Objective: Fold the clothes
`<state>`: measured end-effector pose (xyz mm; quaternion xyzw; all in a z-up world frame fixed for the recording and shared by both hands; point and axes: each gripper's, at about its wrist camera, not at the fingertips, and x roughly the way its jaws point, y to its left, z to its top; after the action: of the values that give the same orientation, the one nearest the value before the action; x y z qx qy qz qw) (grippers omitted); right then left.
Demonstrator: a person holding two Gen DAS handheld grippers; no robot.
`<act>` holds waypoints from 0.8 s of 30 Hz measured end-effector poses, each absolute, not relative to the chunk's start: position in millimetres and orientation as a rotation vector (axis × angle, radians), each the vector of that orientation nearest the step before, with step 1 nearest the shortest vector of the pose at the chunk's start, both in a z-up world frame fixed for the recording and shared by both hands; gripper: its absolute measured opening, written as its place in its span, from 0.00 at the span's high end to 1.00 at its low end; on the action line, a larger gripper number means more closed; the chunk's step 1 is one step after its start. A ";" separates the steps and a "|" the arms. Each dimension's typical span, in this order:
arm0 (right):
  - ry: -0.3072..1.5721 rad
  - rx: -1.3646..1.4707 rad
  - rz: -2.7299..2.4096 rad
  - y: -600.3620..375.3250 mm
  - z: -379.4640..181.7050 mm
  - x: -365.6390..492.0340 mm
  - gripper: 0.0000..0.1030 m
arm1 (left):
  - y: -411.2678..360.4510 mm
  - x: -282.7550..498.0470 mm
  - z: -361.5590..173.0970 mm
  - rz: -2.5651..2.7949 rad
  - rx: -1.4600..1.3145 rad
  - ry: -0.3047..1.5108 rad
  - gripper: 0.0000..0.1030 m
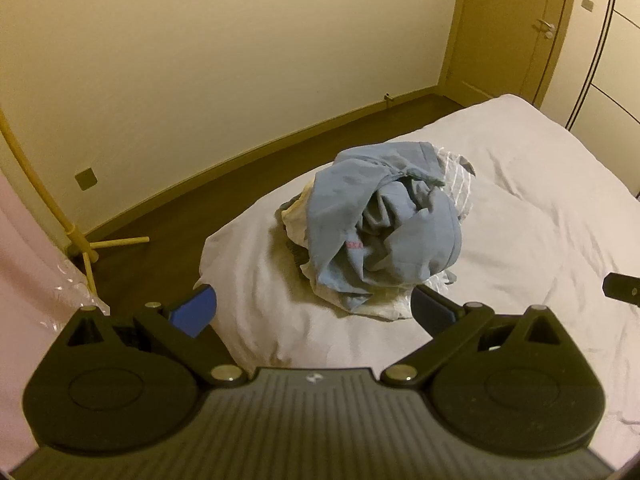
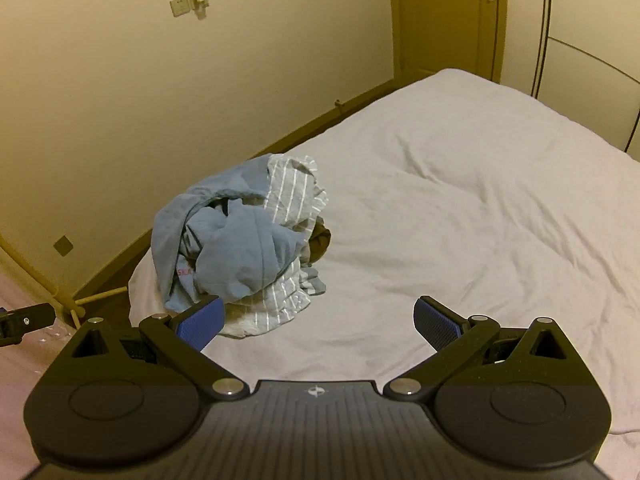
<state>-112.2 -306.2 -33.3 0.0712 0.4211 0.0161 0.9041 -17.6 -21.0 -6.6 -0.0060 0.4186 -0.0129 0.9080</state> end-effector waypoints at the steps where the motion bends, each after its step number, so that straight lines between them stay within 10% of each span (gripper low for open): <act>1: 0.871 0.148 0.033 -306.6 -34.0 -112.4 0.00 | -21.4 -17.5 -7.5 -0.027 -0.013 0.866 0.01; 24: 0.884 0.127 0.074 -293.4 -37.2 -101.0 0.00 | -16.0 -16.9 -11.5 -0.003 -0.030 0.875 0.01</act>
<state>-101.0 -293.4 -37.2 0.0614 0.4275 0.0356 0.9012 -16.9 -16.0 -11.5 -0.0146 0.4237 -0.0013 0.9057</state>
